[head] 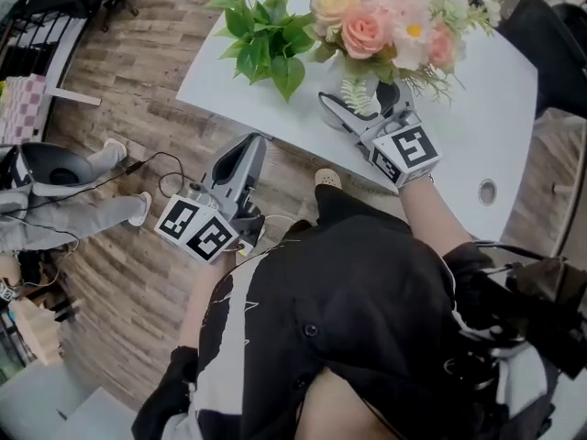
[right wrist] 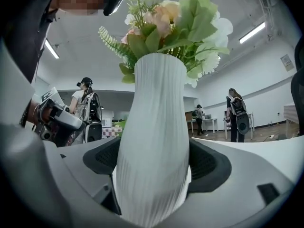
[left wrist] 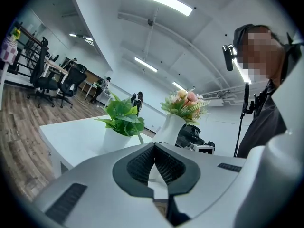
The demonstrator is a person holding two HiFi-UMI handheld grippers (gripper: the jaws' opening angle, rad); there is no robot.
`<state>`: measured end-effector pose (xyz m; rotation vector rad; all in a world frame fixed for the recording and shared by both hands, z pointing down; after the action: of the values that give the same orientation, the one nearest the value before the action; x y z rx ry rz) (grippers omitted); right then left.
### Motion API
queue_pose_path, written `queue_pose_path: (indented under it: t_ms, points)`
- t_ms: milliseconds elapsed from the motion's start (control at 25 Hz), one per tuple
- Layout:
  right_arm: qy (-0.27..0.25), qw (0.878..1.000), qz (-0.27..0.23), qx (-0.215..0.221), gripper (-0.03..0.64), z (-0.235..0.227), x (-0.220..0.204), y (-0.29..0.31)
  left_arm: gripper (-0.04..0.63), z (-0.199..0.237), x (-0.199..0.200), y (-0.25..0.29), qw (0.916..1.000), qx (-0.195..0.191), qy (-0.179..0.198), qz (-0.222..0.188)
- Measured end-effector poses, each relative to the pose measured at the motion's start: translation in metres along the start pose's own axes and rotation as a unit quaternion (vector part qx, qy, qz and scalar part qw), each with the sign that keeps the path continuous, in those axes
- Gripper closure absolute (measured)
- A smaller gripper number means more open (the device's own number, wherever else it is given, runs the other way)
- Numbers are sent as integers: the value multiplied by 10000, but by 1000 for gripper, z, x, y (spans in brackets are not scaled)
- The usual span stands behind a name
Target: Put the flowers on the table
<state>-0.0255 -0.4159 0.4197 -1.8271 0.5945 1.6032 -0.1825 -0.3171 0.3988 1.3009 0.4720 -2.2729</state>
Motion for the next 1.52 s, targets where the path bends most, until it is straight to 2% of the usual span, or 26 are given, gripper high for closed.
queue_pose_path:
  t_ms: [240,600,800,1080,1320,1520]
  points:
    - [-60,9997,220,19,184,5,-6,-2,584,3,-8,-9,9996,148,-223,85]
    - [-301,9994,102,119,184,10,-6,-3,584,-2,-20,-12,9995,101,-239,179]
    - [-344,9992,29,198,184,24,4,6,584,-2,-28,-19,9991,112,-384,132]
    - [-389,9991,152,124,184,23,-8,1,584,-8,-29,-29,9991,107,-392,116]
    - [-393,9986,360,-62,183,21,-18,-7,584,-16,-11,-45,9995,181,-143,-223]
    - [-190,9988,372,-260,183,24,-18,-28,584,-24,-2,-60,9988,220,-124,-420]
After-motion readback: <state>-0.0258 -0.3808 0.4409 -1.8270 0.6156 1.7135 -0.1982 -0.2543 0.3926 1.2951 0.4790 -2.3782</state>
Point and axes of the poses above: the fingertips, and each gripper's own axes: y forward along the fingers, z to its left, x out of its top, the point moved 2 cm from there along -y, backward along the fingers, and after that the axes turned 13 degrees about -z, right-handed, at the moved point
